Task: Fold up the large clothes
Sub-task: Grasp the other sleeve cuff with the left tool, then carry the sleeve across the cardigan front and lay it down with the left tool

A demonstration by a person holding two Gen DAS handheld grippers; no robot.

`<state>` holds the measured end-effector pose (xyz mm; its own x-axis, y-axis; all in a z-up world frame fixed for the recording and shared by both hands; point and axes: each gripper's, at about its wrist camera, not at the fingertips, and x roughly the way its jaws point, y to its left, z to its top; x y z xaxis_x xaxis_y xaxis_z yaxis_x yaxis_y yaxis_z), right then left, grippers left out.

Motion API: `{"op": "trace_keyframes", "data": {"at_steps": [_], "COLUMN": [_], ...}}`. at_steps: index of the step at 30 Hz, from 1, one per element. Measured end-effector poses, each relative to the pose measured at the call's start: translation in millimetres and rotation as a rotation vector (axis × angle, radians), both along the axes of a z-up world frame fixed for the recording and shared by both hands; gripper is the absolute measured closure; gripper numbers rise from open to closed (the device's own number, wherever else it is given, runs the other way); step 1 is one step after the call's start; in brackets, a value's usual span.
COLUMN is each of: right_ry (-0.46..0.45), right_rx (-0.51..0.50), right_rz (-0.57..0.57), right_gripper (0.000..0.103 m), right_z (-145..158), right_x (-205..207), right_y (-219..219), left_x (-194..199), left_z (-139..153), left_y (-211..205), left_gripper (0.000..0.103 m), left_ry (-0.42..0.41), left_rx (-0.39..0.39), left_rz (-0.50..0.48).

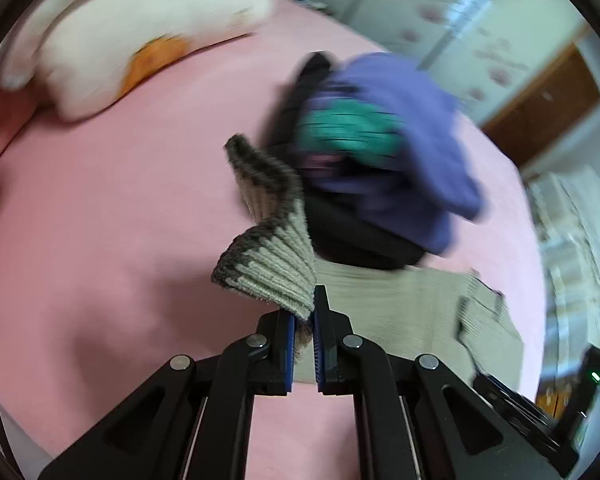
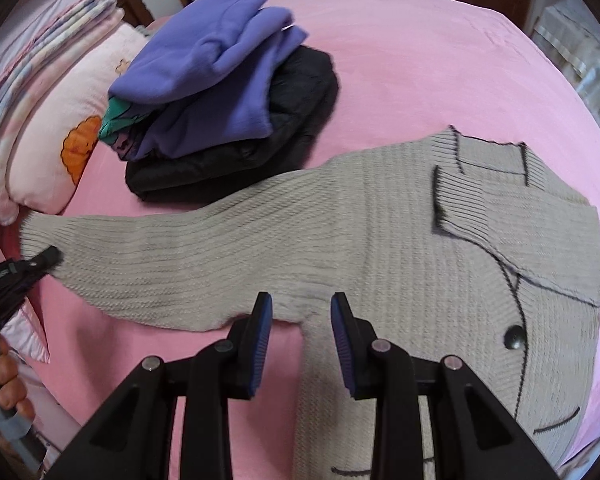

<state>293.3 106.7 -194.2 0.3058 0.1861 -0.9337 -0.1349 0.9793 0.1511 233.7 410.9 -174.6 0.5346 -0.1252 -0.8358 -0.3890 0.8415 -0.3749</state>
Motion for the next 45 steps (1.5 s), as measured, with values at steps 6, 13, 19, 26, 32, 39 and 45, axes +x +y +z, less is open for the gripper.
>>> {"op": "trace_keyframes", "data": {"at_steps": [6, 13, 19, 26, 32, 39, 45], "right_ry": [-0.016, -0.004, 0.043, 0.103, 0.108, 0.197, 0.270], "right_rx": [0.022, 0.030, 0.050, 0.127, 0.202, 0.287, 0.311], "right_rz": [-0.124, -0.324, -0.447, -0.446, -0.347, -0.238, -0.244], "right_gripper": [0.073, 0.073, 0.073, 0.072, 0.071, 0.069, 0.052], "right_z": [7, -1, -20, -47, -66, -106, -140], "right_x": [-12, -29, -49, -57, -37, -9, -3], "right_y": [-69, -172, -252, -294, -283, -239, -221], "left_x": [23, 61, 81, 63, 20, -12, -24], "left_z": [36, 14, -57, -95, -47, -88, -112], "left_y": [-119, -263, -355, -357, -296, -210, -186], "left_gripper": [0.098, 0.098, 0.078, 0.053, 0.034, 0.032, 0.032], "left_ry": [-0.067, -0.028, 0.123, 0.260, 0.160, 0.304, 0.329], "left_rx": [-0.057, -0.127, -0.069, -0.074, 0.089, 0.146, 0.120], "left_rz": [-0.235, -0.437, -0.530, -0.514, -0.418, -0.185, -0.135]}}
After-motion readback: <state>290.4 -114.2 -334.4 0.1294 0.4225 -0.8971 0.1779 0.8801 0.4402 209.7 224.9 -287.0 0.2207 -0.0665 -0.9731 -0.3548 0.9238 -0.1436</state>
